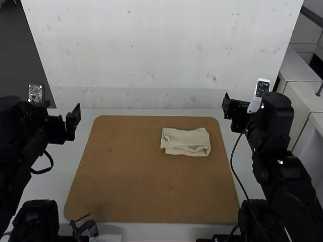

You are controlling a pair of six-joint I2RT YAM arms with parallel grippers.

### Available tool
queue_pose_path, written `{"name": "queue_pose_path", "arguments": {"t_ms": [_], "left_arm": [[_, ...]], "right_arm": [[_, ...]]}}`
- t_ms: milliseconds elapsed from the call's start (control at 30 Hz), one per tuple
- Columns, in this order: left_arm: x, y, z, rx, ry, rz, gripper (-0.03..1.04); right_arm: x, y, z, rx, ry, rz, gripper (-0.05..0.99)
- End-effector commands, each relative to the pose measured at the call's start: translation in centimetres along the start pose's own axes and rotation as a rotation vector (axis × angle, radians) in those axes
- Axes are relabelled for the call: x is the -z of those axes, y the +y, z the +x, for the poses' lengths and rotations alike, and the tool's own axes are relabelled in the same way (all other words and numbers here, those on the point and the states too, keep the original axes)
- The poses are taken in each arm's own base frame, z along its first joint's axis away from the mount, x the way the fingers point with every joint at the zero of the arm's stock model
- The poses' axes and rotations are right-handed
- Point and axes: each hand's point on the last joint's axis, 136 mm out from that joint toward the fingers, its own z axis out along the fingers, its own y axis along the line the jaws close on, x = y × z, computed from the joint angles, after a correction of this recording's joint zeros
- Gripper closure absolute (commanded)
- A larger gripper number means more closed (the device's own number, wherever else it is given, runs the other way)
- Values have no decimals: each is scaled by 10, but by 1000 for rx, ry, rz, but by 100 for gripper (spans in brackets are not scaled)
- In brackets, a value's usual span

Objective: Fold the towel.

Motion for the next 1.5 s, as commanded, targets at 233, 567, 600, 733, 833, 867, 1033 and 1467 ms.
{"name": "queue_pose_path", "arguments": {"t_ms": [233,567,600,733,833,867,1033,1467], "left_arm": [[-4,-18,18,-52,-76,82,2],[-19,-21,54,-78,-33,95,2],[-20,-22,57,-87,-27,95,2],[-21,-24,61,-92,-21,108,2],[-20,-28,61,-88,-24,133,2],[-20,-30,61,-88,-26,140,2],[-19,-33,61,-83,-27,162,2],[-20,-28,59,-59,-30,132,2]], "right_arm": [[16,4,7,8,-64,-43,-3],[21,1,33,9,-52,-43,-3],[21,1,36,16,-39,-45,-3],[19,1,44,17,-19,-44,-3],[17,0,55,18,11,-43,-3],[16,0,57,16,14,-43,-3],[15,-1,58,16,11,-41,-3],[14,1,60,13,17,-53,-3]]}}
